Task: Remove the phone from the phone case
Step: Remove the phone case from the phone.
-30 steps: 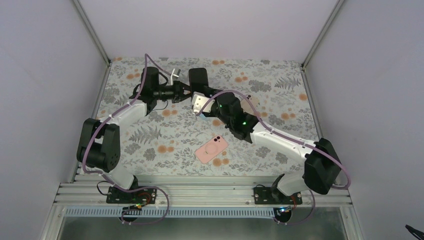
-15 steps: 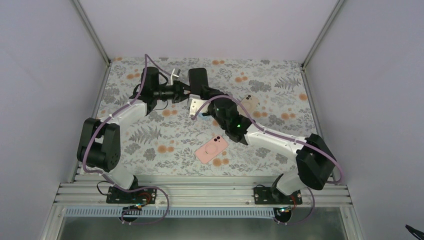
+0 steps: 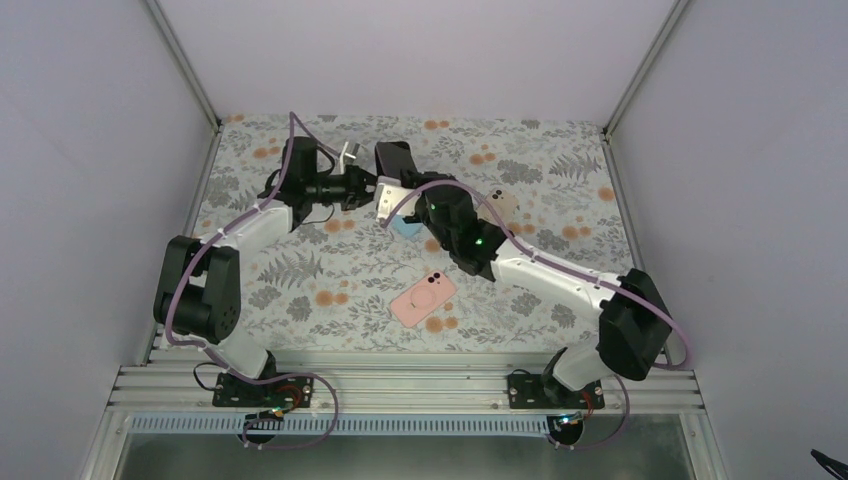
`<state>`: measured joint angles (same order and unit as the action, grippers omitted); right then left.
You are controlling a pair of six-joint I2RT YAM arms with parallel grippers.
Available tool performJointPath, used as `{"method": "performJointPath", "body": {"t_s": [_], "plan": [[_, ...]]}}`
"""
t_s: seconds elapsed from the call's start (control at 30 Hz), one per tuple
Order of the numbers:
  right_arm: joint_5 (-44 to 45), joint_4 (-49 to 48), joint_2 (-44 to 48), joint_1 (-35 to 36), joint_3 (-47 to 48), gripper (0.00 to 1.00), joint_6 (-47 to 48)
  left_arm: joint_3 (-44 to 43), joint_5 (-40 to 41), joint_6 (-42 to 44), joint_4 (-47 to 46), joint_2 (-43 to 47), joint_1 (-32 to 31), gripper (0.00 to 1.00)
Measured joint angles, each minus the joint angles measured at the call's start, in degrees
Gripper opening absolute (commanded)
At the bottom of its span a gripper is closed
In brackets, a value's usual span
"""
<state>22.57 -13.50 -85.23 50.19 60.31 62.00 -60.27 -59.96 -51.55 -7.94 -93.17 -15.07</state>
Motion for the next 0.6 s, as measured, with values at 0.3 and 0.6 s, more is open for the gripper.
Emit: {"method": "performJointPath", "body": {"t_s": [0.3,0.6], "plan": [[-4.3,13.6,2.3,0.0,9.2,0.04,-10.3,0.0,0.2,4.3,3.0,1.0,1.4,0.02],[-9.7,23.6,4.5,0.0,14.5,0.04,-17.3,-0.4,1.5,8.4,6.3,1.1,2.5,0.02]]}}
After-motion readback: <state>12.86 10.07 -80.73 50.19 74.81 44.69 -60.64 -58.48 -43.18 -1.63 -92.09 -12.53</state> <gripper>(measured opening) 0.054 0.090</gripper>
